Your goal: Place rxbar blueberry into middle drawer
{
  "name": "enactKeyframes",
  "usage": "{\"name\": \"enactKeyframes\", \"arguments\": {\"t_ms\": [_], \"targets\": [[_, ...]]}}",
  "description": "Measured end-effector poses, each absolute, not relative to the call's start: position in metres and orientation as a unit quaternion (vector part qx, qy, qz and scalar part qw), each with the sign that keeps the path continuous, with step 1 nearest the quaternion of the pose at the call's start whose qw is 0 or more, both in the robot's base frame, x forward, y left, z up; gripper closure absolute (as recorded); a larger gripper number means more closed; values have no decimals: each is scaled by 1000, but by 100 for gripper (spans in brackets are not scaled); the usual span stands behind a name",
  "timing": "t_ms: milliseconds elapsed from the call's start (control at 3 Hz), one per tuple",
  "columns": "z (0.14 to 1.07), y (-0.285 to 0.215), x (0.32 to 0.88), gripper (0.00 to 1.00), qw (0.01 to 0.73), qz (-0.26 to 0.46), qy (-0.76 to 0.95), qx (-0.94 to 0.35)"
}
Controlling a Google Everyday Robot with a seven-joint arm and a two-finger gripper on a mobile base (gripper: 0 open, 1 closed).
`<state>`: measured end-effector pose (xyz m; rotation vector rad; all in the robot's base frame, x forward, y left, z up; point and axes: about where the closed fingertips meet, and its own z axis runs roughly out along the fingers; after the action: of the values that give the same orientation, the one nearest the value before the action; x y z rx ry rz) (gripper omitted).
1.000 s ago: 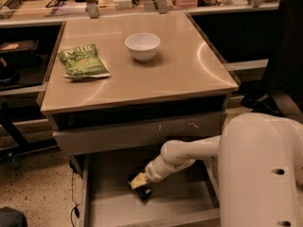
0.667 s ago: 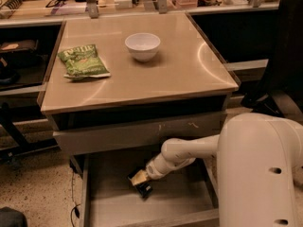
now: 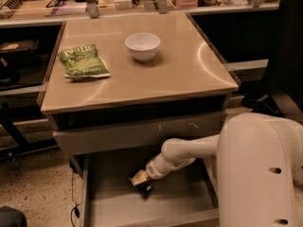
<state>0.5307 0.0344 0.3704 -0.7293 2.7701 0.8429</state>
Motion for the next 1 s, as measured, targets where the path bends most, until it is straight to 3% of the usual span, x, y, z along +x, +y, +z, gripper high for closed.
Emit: {"name": "enactKeyframes", "arguments": {"t_ms": [667, 1000], "targets": [[370, 34, 531, 11, 78, 281, 925, -244], [370, 35, 531, 0, 78, 281, 925, -244]]}}
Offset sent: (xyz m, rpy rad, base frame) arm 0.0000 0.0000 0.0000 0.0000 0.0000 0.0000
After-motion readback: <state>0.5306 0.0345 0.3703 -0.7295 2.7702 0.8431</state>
